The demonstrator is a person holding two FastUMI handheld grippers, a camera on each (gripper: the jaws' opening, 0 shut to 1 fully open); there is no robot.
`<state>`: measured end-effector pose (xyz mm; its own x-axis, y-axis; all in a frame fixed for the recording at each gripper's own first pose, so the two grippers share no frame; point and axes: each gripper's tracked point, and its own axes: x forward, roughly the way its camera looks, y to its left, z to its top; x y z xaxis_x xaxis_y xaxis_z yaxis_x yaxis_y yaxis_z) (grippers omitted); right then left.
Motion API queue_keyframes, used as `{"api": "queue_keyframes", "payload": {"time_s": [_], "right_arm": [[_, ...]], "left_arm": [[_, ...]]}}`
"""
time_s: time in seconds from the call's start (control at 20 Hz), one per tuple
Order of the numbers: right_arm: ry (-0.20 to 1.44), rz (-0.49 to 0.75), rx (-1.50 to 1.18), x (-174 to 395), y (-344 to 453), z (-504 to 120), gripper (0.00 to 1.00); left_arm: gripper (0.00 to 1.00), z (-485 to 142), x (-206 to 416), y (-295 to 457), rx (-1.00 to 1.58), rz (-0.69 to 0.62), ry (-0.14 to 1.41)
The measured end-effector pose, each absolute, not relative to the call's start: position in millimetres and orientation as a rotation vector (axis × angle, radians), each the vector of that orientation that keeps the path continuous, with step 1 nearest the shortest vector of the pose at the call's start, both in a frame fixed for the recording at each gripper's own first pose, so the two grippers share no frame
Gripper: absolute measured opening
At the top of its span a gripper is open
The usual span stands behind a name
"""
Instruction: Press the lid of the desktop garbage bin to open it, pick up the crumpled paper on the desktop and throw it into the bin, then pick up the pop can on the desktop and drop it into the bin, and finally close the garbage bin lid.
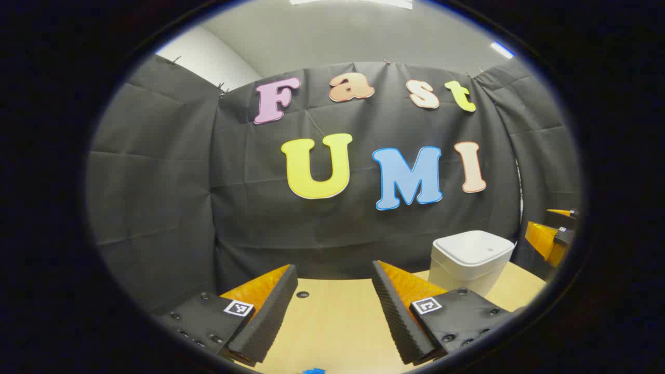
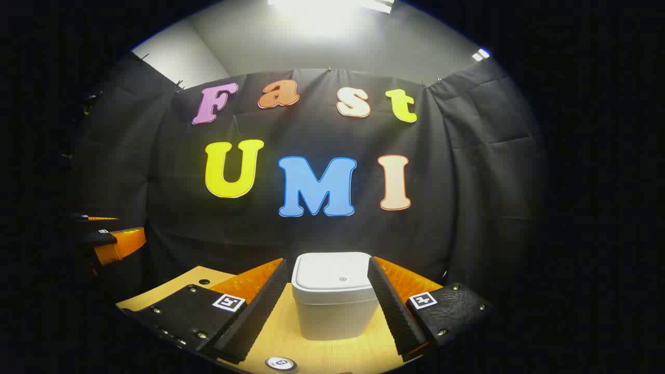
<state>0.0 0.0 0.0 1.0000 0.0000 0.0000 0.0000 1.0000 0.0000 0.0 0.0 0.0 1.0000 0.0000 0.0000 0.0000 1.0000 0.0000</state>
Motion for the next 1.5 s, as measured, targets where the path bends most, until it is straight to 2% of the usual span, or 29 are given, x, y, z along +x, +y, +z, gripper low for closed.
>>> {"api": "queue_keyframes", "payload": {"time_s": [0.1, 0.2, 0.3, 0.35, 0.4, 0.6, 0.65, 0.7, 0.85, 0.9, 1.0, 1.5], "right_arm": [[0.008, -0.002, 0.0, 0, -5, -1, 1.0], [0.013, 0.003, 0.001, -1, -7, 0, 0.9], [0.035, 0.021, 0.002, -1, -6, -5, 0.69], [0.044, 0.031, 0.006, 0, -4, -7, 0.65], [0.053, 0.042, 0.011, 1, -3, -9, 0.57], [0.069, 0.067, 0.014, 2, 2, -12, 0.57], [0.07, 0.053, 0.016, 2, -2, -12, 0.63], [0.069, 0.055, 0.023, 5, -1, -13, 0.27], [0.086, 0.065, 0.033, 6, 3, -19, 0.26], [0.092, 0.019, 0.027, 3, -7, -19, 0.26], [0.087, 0.008, 0.048, 12, -9, -20, 0.0], [0.106, 0.034, 0.037, 44, -12, -23, 0.0]], "left_arm": [[0.95, 1, -2, -4, 0.001, -0.002, 0.001], [0.95, 2, -5, -8, 0.002, -0.001, -0.001], [0.95, 5, -6, -11, 0.004, 0.001, -0.004], [0.95, 6, -7, -11, 0.005, 0.0, -0.006], [0.95, 6, -7, -12, 0.008, 0.0, -0.006], [0.95, 4, -7, -13, 0.006, -0.001, -0.002], [0.95, 3, -8, -12, 0.006, -0.001, 0.0], [0.95, 3, -7, -12, 0.007, -0.002, 0.001], [0.95, 3, -6, -11, 0.012, -0.003, -0.001], [0.95, 2, -4, -11, 0.014, -0.004, 0.001], [0.95, 1, -2, -9, 0.017, -0.002, 0.002], [0.95, -9, 12, -3, 0.003, -0.005, 0.021]]}}
